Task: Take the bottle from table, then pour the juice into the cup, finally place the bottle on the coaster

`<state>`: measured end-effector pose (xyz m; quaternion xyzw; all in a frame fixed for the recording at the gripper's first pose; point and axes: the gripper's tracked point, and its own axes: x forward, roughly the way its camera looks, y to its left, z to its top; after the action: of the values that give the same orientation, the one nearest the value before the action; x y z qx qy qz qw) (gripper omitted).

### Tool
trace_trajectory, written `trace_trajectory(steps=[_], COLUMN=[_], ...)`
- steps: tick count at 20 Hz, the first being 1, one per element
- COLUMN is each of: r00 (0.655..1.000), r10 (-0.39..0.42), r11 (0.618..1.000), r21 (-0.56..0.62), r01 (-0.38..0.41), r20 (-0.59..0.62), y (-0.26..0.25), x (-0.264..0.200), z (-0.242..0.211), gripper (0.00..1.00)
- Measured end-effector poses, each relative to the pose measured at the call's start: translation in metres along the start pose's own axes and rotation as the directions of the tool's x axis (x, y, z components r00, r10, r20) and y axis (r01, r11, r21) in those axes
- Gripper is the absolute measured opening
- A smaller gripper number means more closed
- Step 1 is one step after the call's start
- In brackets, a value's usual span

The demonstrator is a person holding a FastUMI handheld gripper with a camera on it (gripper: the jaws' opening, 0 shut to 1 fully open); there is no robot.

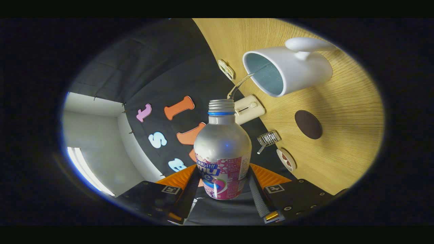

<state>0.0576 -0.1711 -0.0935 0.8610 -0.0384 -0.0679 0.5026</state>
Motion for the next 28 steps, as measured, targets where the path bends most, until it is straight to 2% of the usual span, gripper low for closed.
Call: trace_trajectory(steps=[14,28], r00=[0.998,0.991], r10=[0.054,0.122], r11=[0.991,0.965], r21=[0.126,0.225], r01=[-0.055,-0.133], r20=[0.017,0.059], y=[0.009,0.019], x=[0.005,0.009], z=[-0.004,-0.003], gripper=[0.75,0.75])
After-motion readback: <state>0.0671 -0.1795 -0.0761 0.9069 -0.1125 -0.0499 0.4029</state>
